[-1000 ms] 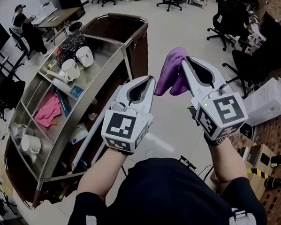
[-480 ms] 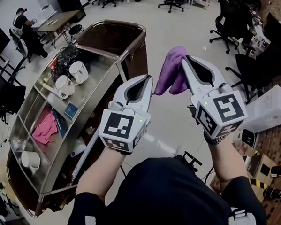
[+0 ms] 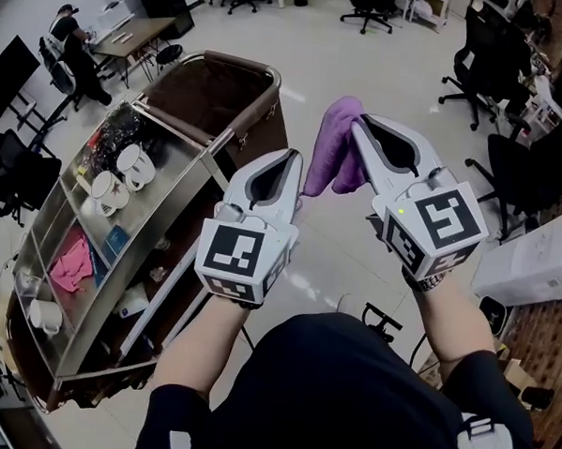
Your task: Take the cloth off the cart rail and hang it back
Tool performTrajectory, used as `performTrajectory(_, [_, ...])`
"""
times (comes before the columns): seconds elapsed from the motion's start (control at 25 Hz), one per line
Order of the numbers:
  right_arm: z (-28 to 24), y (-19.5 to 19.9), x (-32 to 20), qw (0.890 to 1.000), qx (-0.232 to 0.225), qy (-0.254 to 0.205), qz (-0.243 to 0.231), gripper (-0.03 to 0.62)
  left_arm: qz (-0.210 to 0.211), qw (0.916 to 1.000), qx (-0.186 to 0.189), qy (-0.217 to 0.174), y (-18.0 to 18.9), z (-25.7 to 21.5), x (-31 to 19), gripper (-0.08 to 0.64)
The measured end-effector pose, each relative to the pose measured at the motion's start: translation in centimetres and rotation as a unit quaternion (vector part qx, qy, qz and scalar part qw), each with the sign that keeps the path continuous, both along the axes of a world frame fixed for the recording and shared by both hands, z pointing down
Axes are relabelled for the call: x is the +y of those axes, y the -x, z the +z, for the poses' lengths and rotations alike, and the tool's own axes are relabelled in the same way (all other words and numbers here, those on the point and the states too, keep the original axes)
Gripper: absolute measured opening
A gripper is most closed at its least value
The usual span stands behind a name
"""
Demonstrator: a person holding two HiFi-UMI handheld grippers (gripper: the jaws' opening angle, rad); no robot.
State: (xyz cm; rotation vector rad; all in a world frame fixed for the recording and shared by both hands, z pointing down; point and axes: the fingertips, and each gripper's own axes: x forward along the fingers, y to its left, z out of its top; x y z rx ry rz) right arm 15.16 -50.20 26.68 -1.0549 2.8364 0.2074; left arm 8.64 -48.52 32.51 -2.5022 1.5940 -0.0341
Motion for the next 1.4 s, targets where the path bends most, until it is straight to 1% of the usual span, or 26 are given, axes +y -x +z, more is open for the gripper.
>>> performTrajectory(0.08, [-0.2, -1.6, -1.9, 1.0, 0.002, -0.002, -0.018, 0.031, -0.017, 0.9999, 0.001, -0.001, -2.0, -0.6, -1.8, 0.003])
performTrajectory(0.2, [-0.1, -4.0, -4.7, 0.999, 0.004, -0.003, -0.044, 0.031, -0.035, 0.9994, 0.0, -0.001, -4.8, -0.2, -4.4, 0.003])
performTrajectory(0.36, [0.4, -6.4, -8.0, 0.998, 0.006, -0.002, -0.07, 0.031, -0.065, 0.9979, -0.001, -0.004, -7.2, -0.1, -7.5, 0.003])
performTrajectory(0.6, [0.8, -8.8, -12.1, 0.996, -0.004, 0.001, -0.092, 0.031, -0.076, 0.997, -0.014, -0.003, -9.9, 0.9, -11.1, 0.003])
performTrajectory(0.76, [0.8, -9.3, -14.6, 0.995, -0.006, 0.001, -0.098, 0.031, -0.08, 0.9966, -0.014, -0.006, -10.7, 0.5, -13.3, 0.003])
performTrajectory(0.96, [0.9, -8.4, -18.1, 0.994, 0.001, 0.002, -0.107, 0.031, -0.086, 0.9962, -0.01, -0.01, -10.0, 0.7, -16.7, 0.003])
performTrajectory(1.08, [1.0, -7.0, -20.7, 0.992, 0.002, -0.003, -0.124, 0.031, -0.1, 0.9949, -0.004, -0.014, -8.7, 0.9, -19.2, 0.003])
performTrajectory(1.24, [1.5, -4.7, -23.1, 0.99, 0.012, -0.004, -0.137, 0.031, -0.12, 0.9926, 0.003, -0.021, -6.1, 1.1, -21.6, 0.003])
performTrajectory(1.4, [1.7, -0.8, -24.4, 0.987, 0.014, -0.013, -0.158, 0.031, -0.139, 0.9899, 0.01, -0.026, -2.2, 1.7, -22.7, 0.003])
